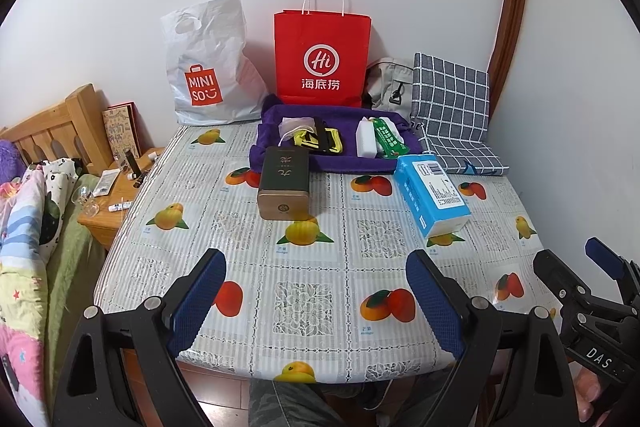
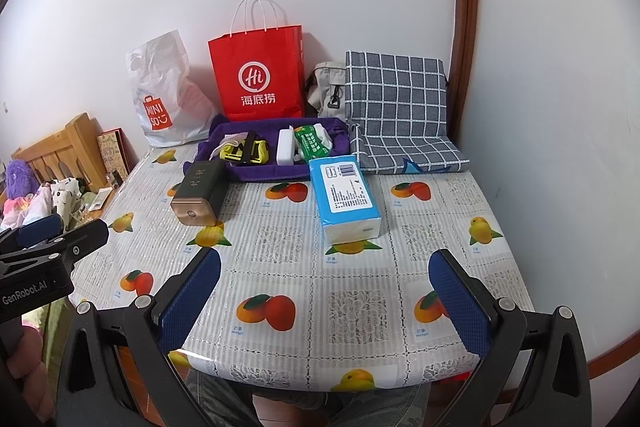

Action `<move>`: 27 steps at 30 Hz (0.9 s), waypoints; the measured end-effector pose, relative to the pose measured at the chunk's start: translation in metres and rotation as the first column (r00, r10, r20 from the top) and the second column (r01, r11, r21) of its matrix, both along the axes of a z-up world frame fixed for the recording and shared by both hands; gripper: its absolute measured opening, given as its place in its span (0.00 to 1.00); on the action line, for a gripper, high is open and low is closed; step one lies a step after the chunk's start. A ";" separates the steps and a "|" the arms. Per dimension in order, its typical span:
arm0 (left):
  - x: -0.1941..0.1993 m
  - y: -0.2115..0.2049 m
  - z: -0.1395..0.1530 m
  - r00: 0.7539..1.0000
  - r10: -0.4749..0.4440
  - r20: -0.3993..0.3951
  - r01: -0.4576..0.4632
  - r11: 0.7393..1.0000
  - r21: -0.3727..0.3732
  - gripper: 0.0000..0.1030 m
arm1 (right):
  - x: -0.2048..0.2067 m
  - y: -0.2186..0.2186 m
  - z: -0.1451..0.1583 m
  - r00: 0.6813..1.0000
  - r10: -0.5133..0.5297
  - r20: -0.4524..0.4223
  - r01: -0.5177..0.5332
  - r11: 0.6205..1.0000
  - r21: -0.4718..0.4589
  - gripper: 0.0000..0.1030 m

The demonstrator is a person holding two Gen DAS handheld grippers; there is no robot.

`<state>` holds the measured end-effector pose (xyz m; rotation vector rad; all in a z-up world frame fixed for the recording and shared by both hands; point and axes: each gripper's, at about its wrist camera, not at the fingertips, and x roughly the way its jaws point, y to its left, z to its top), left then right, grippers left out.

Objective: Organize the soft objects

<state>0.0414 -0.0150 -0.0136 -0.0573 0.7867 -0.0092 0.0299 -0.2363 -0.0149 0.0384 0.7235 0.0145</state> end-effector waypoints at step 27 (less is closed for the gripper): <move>0.000 0.005 0.001 1.000 -0.005 0.007 0.005 1.000 0.000 0.89 | -0.001 0.004 0.005 1.000 -0.002 0.012 0.002 1.000 -0.006 0.99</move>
